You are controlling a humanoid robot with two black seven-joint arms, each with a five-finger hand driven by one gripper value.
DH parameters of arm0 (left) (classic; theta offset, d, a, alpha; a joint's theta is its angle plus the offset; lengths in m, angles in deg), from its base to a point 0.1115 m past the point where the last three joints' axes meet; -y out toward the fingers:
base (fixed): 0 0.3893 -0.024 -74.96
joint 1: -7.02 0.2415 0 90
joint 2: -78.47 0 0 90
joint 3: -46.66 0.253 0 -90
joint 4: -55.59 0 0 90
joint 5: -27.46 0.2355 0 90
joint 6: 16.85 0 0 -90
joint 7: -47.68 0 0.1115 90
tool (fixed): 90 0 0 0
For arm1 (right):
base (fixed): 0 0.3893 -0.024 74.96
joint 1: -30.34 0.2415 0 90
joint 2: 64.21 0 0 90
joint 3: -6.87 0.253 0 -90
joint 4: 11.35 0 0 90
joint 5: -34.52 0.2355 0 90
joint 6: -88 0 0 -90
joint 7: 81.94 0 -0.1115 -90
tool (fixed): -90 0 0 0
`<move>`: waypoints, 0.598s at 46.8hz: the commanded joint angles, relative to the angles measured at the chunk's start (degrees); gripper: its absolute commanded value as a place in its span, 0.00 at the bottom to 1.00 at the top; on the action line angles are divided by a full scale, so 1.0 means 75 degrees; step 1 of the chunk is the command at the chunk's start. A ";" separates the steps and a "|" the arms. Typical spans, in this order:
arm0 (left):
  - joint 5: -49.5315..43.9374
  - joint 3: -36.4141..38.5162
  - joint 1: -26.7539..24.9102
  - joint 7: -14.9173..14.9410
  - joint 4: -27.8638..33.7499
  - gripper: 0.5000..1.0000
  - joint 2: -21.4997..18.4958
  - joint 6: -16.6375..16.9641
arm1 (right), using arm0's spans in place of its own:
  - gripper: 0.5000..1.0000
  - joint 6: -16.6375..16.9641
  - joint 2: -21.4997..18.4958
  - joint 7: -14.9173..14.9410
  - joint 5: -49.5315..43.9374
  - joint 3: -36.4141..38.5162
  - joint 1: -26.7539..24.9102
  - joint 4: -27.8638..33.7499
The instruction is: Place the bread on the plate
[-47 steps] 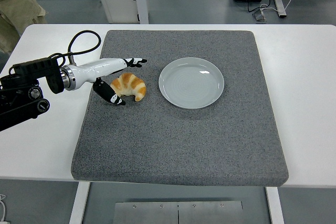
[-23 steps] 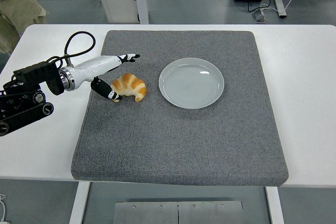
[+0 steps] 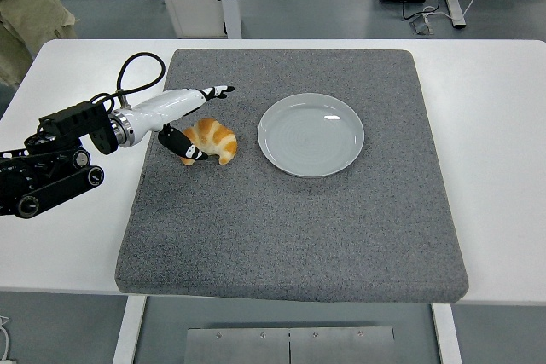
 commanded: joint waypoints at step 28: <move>-0.0090 0.0012 0.0067 -0.0171 -0.0183 0.31 0.0185 0.0013 | 1.00 0.0001 0.0000 0.0001 0.0000 0.0000 -0.0001 0.0000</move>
